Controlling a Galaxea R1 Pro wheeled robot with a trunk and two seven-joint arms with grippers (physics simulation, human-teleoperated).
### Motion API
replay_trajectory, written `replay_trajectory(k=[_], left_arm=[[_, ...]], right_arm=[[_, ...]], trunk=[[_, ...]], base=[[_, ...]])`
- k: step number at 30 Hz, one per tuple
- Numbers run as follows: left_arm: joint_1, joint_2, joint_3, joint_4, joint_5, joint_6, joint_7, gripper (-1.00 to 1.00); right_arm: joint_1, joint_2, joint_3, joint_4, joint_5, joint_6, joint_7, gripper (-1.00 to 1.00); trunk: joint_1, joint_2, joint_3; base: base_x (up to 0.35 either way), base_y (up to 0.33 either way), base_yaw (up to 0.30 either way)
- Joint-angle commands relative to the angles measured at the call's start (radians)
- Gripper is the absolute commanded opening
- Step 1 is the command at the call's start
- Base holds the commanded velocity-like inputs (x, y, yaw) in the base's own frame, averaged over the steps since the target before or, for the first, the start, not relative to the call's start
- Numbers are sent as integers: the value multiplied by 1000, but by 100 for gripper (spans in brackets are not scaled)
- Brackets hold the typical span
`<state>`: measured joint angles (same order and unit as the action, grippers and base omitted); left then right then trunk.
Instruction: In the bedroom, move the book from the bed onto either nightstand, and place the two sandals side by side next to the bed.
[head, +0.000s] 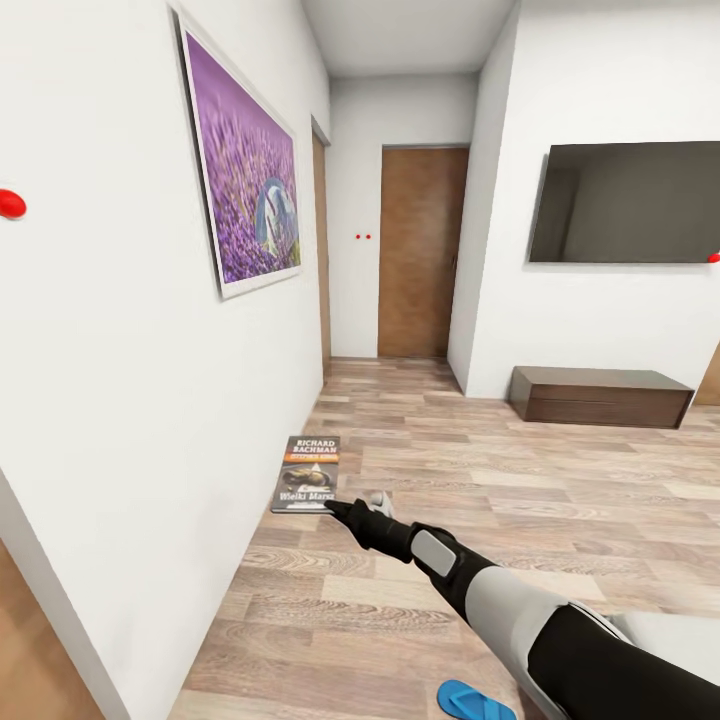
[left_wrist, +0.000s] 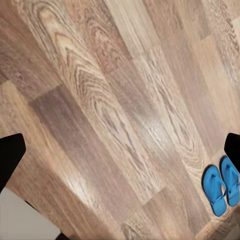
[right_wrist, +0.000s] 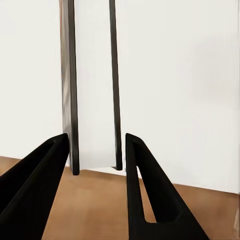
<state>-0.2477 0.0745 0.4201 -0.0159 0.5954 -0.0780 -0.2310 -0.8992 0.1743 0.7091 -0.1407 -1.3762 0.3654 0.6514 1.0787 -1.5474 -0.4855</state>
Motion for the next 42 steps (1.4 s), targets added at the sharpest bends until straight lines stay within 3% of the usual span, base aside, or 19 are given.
replay_trajectory(k=[1,8,15,21,31,42], left_arm=[[-1,-1,3,2,2,-3,-5,100],[10,-19,3,2,1,-4,-4,100],[16,-27,4,2,-11,-5,-3,100],[17,-28,5,2,-18,-5,-3,100],[18,-26,4,2,-21,-5,-4,100],[18,-24,4,2,-22,-5,-3,100]], right_arm=[[-1,0,4,6,-12,7,3,-100],[-1,0,-1,53,-22,9,3,-100],[-1,0,-3,95,-88,10,3,-100],[-1,0,-5,130,-114,9,4,-100],[-1,0,-1,144,-123,3,5,-100],[-1,0,5,140,-121,3,5,-100]], trunk=[[0,-1,-1],[0,-1,-1],[0,-1,-1],[0,-1,-1],[0,-1,-1],[0,-1,-1]], base=[[0,0,0],[0,0,0],[0,0,0],[0,30,0],[61,87,-23],[119,107,-218]])
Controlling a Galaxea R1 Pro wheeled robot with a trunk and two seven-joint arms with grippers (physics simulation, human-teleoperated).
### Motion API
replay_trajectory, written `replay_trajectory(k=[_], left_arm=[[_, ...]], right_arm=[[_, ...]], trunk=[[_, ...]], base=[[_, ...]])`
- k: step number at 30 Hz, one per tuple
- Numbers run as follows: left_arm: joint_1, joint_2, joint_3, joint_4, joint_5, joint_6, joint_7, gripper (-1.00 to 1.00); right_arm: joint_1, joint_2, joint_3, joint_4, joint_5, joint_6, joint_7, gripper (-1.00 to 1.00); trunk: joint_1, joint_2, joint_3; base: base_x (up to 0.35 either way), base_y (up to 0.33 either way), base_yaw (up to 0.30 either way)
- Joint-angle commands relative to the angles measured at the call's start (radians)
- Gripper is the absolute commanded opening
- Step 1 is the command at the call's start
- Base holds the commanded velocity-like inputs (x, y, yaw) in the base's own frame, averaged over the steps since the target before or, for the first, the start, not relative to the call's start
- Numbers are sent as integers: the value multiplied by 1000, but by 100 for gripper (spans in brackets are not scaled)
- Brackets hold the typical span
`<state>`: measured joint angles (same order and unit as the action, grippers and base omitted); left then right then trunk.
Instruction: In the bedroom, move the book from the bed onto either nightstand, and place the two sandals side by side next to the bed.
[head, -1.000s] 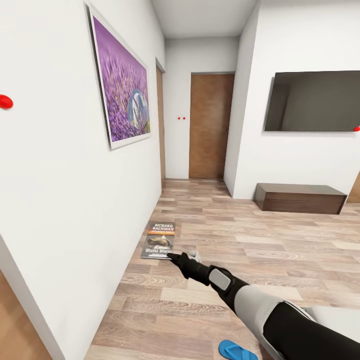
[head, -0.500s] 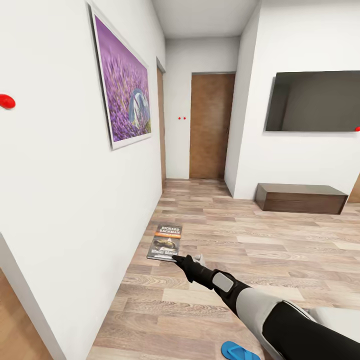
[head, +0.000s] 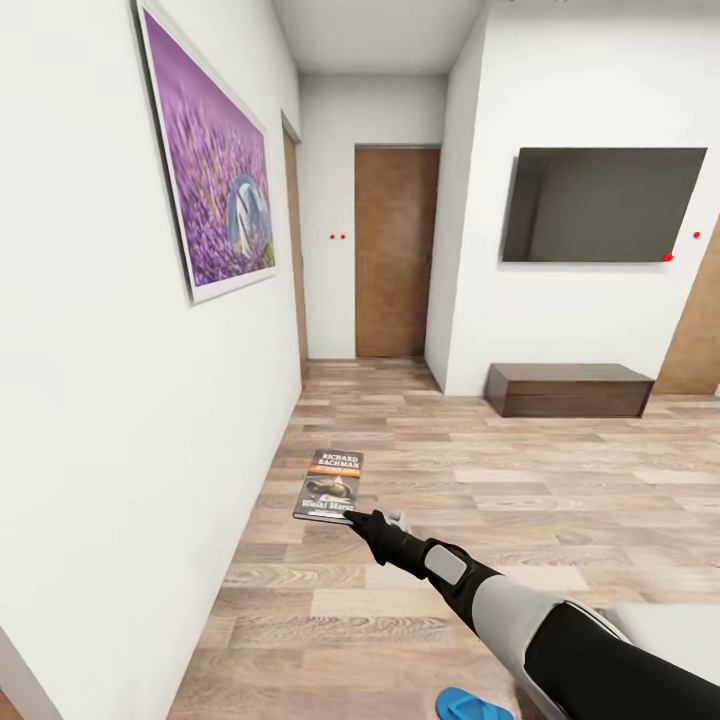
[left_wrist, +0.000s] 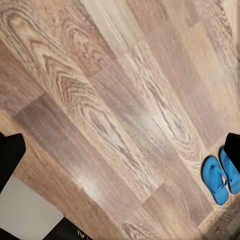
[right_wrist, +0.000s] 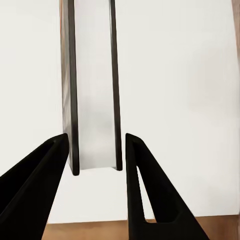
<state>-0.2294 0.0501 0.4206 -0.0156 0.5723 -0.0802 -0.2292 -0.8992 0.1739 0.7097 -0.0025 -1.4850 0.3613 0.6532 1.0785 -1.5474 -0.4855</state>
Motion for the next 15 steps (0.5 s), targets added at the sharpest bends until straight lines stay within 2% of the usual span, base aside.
replay_trajectory(k=[1,6,15], left_arm=[[-1,0,4,2,1,-3,-5,100],[-1,0,3,1,1,-3,-5,100],[-1,0,3,1,-6,-3,-5,100]], right_arm=[[-1,1,5,2,-12,7,3,-100],[-1,1,6,1,-12,7,4,-100],[-1,1,7,1,-12,7,5,-100]], trunk=[[0,-1,-1],[0,-1,-1],[0,-1,-1]], base=[[125,109,-219],[125,97,-112],[127,85,-17]])
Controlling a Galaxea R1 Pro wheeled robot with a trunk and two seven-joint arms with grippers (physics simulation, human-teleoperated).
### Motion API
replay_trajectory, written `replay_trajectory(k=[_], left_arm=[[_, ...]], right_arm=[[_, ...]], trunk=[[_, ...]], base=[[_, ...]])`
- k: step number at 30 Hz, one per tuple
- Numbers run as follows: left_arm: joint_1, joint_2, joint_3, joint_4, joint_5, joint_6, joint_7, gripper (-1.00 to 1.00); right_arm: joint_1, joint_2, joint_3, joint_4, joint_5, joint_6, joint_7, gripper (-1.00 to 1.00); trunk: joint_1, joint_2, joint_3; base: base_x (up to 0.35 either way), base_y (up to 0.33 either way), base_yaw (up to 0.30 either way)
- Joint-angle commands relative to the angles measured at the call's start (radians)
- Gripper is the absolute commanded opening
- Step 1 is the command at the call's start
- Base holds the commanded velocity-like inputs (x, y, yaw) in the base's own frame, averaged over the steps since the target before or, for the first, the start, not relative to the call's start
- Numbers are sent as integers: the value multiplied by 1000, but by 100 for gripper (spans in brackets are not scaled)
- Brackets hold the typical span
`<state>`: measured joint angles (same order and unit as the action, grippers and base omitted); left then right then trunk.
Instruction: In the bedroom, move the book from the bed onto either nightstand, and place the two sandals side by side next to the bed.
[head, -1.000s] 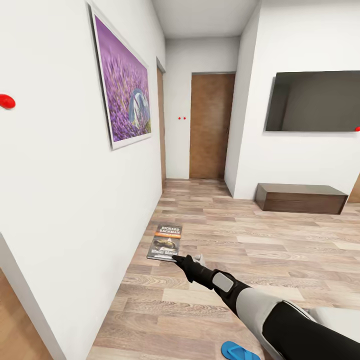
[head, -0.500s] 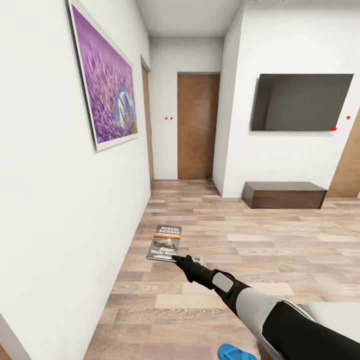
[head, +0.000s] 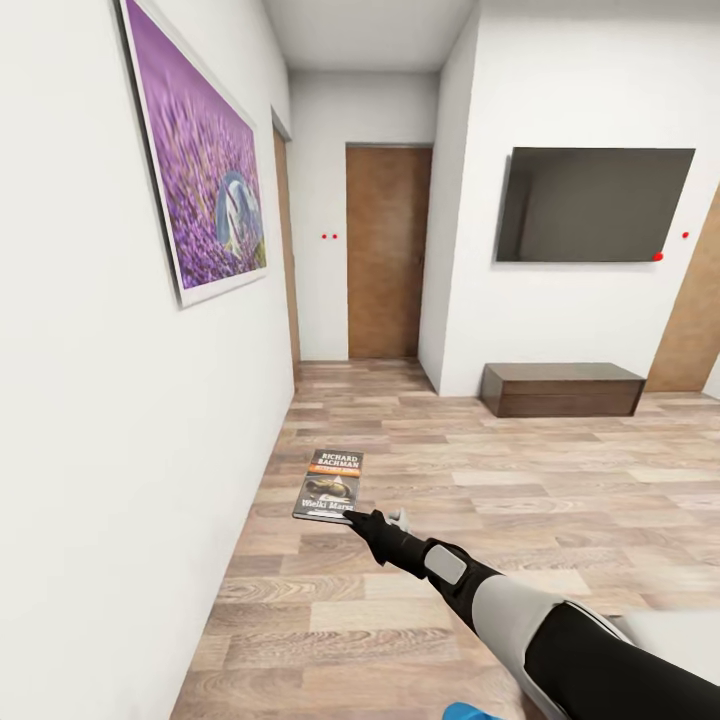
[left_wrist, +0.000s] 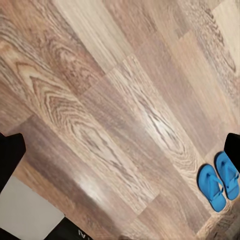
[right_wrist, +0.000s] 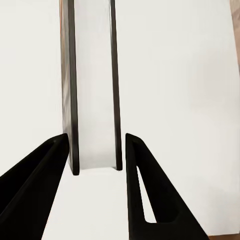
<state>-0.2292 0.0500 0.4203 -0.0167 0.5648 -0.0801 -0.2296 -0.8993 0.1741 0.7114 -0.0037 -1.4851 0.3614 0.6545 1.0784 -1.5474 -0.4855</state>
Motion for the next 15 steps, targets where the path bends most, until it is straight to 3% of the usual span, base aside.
replay_trajectory(k=[1,15], left_arm=[[-1,0,3,2,1,-3,-5,100],[-1,1,3,2,-12,-3,-4,100]], right_arm=[[-1,0,5,1,-12,7,4,-100],[-1,0,6,1,-12,7,5,-100]], trunk=[[0,-1,-1],[0,-1,-1]], base=[[139,85,-3],[167,97,-1]])
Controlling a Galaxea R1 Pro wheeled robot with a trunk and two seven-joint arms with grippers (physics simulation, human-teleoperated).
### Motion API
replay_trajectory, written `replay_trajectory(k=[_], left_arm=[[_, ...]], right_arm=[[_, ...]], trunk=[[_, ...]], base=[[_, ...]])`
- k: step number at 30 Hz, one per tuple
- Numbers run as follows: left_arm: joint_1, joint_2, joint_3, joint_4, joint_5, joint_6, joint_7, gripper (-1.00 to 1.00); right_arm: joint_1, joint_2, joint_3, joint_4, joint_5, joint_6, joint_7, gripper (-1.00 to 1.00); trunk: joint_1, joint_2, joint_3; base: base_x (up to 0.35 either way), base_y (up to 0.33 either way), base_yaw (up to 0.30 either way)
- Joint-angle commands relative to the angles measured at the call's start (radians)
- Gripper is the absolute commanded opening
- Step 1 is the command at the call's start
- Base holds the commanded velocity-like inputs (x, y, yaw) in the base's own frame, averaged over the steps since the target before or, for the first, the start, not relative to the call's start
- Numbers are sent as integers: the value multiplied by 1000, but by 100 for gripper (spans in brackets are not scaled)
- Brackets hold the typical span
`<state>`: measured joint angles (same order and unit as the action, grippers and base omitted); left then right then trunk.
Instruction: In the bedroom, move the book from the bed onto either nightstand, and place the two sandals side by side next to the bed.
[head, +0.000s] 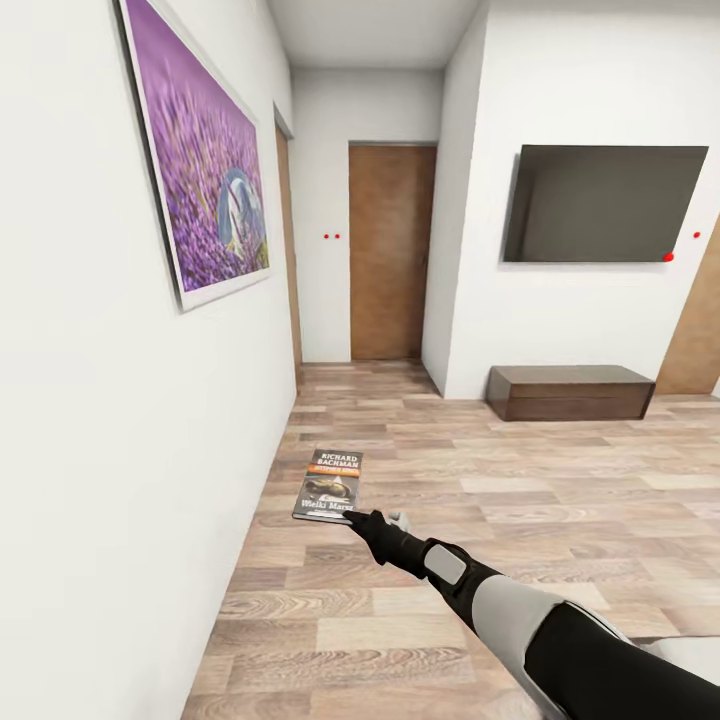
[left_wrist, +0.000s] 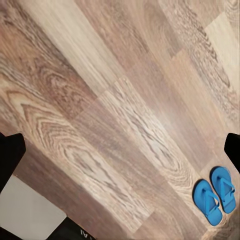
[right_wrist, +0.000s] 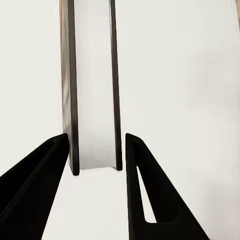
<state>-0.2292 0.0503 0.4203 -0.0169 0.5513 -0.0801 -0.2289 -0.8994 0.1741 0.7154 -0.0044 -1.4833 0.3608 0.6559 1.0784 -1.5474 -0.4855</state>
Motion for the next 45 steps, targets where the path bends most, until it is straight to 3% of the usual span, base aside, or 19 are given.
replay_trajectory(k=[1,45], left_arm=[[-1,0,3,2,1,-3,-5,100],[-1,0,3,2,-1,-3,-6,100]], right_arm=[[-1,0,2,1,-14,7,4,-100],[-1,0,1,1,-14,9,13,-100]], trunk=[[0,-1,-1],[0,-1,-1]], base=[[184,55,0],[203,22,0]])
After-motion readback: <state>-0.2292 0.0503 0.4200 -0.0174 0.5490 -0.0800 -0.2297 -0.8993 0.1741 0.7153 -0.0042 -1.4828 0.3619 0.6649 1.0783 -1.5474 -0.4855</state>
